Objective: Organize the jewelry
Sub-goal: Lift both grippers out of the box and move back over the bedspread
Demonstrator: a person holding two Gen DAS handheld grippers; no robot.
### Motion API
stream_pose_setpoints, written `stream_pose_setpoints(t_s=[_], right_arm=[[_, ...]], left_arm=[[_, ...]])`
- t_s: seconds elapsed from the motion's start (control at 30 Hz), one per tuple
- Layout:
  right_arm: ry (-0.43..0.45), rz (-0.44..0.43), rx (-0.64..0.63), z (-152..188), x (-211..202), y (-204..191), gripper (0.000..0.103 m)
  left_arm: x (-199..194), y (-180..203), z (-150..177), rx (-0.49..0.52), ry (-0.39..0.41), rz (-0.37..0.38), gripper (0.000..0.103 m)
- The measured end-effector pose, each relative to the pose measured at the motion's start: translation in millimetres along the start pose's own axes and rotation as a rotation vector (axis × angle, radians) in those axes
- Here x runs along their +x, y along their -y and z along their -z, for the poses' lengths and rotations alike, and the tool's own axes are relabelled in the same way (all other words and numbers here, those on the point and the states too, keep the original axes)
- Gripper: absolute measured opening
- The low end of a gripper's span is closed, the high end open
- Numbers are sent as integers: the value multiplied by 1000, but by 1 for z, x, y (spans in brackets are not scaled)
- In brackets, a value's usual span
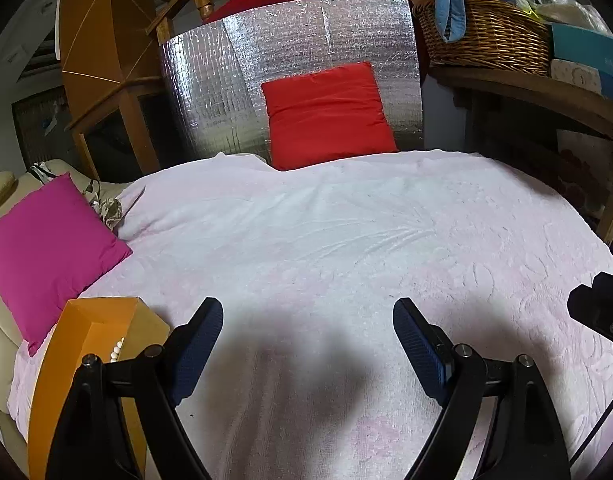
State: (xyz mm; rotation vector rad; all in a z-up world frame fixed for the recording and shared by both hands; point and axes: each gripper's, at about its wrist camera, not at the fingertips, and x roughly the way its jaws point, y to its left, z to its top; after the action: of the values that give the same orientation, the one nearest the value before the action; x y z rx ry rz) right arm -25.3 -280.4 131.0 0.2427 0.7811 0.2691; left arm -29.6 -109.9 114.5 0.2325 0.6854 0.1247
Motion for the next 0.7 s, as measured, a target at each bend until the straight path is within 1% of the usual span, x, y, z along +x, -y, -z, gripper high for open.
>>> stream_pose_setpoints(t_s=[0.37,0.7], right_arm=[[-17,-3,-25,0,6,-2,67],[-18,2,-42,2,7,-5,67]], left_arm=[[-1,1,0,3,0,2,87],[-2,5,7,28,-22,8,87]])
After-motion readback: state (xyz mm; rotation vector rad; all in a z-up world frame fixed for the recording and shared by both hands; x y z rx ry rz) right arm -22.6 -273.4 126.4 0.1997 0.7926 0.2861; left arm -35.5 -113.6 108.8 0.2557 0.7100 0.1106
